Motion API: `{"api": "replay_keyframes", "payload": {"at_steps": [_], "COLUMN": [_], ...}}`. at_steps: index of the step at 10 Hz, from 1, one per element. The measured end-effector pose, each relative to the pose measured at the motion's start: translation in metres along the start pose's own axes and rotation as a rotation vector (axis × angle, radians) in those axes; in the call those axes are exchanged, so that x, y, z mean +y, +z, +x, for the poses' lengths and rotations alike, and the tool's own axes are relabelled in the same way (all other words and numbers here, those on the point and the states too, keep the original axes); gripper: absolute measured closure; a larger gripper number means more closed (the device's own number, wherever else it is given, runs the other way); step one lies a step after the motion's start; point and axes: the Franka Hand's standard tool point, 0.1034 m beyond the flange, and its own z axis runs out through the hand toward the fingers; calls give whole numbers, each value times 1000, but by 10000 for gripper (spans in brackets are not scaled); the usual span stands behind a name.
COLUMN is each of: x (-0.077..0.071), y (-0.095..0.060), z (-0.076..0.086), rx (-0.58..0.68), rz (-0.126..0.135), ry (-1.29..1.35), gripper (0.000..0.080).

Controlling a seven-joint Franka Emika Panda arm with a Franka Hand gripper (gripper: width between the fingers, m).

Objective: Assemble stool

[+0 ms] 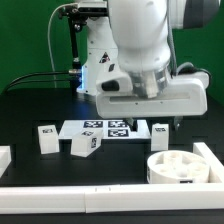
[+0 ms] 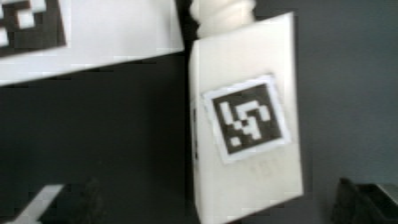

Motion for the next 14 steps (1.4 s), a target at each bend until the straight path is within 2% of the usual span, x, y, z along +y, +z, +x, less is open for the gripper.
{"api": "replay_keyframes", "payload": {"at_steps": [2,3,4,5,7,8,9,10,12,14], "x": [-16,-20,-21,-18,-16,-10,-7,-11,-9,-5], "y": [0,-1,-1,0,3,6,9,9,10,23], "z": [14,15,19,14,18,8,8,16,15,8], "rx": [-73,-128,-153,-227,-318,-400,-452,-416,-416,-446], "rz": [-9,-17,-13,-10,-5,-9,-16,-13,-14,-24], "ry": [-14,-54,-86,-79,-72,-34,11,32,34,81], "gripper": [150,150,150,150,150,150,150,150,150,150]}}
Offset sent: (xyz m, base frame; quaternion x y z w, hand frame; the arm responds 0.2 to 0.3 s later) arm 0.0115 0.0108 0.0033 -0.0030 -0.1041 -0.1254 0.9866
